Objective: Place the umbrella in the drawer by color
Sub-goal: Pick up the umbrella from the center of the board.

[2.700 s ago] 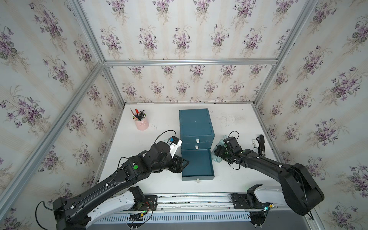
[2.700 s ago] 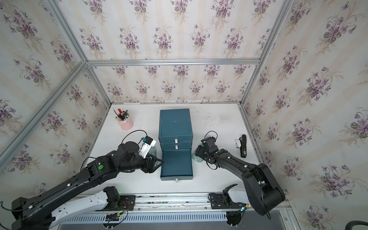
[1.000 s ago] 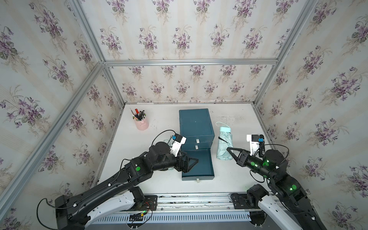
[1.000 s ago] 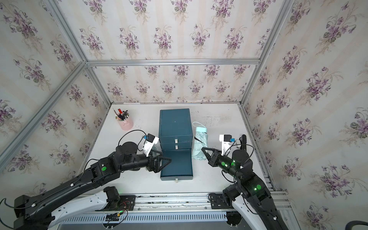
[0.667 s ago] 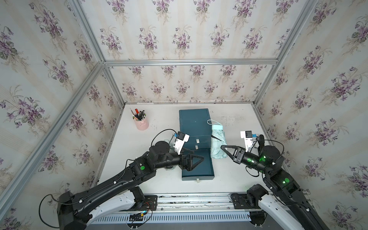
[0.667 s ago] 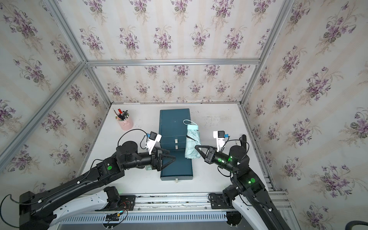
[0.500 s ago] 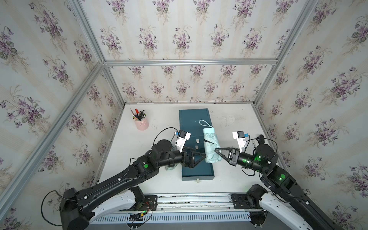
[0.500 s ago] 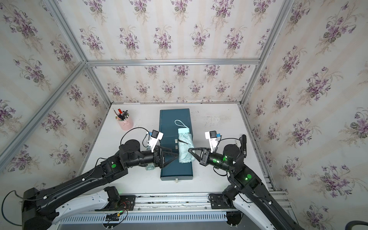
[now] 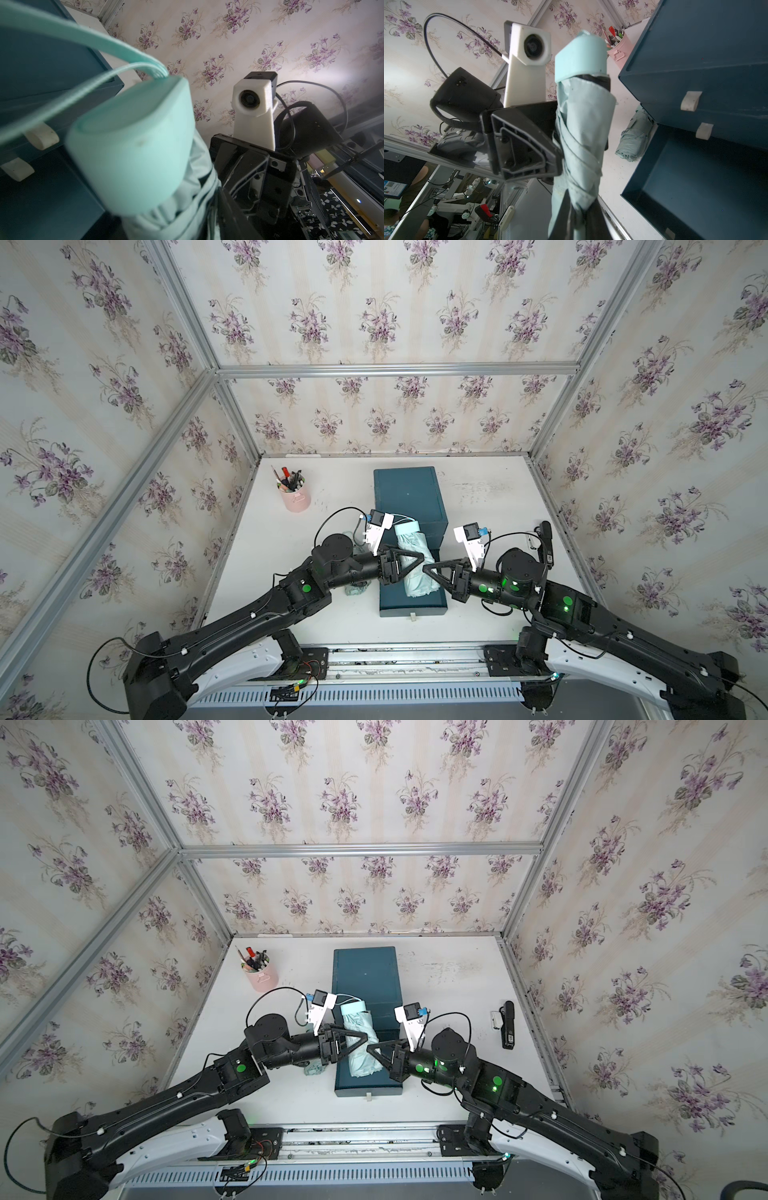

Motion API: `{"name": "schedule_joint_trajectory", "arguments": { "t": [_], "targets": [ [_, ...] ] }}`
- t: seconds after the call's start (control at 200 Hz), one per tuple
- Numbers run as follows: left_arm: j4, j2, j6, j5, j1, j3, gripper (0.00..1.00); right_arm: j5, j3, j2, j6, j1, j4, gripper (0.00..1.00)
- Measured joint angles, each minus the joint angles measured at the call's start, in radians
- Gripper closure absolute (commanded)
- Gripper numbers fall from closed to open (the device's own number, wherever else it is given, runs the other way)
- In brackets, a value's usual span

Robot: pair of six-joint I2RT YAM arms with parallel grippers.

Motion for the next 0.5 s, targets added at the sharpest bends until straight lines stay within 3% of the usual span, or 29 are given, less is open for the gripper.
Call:
{"name": "schedule_joint_trajectory", "arguments": {
  "t": [0.105, 0.185, 0.35, 0.505],
  "targets": [
    [0.005, -0.019, -0.027, -0.010, 0.006, -0.012, 0.75, 0.026, 0.000, 0.027, -0.001, 0.016, 0.024, 0.84],
    [0.014, -0.031, -0.033, -0.009, 0.013, -0.027, 0.80, 0.045, 0.000, 0.038, 0.013, 0.025, 0.028, 0.65],
    [0.028, -0.059, -0.049, 0.017, 0.029, -0.056, 0.90, 0.086, -0.012, 0.011, 0.065, 0.026, 0.035, 0.43],
    [0.056, -0.087, -0.074, 0.051, 0.055, -0.090, 0.98, 0.060, -0.058, -0.026, 0.119, 0.026, 0.045, 0.33]
  ]
}}
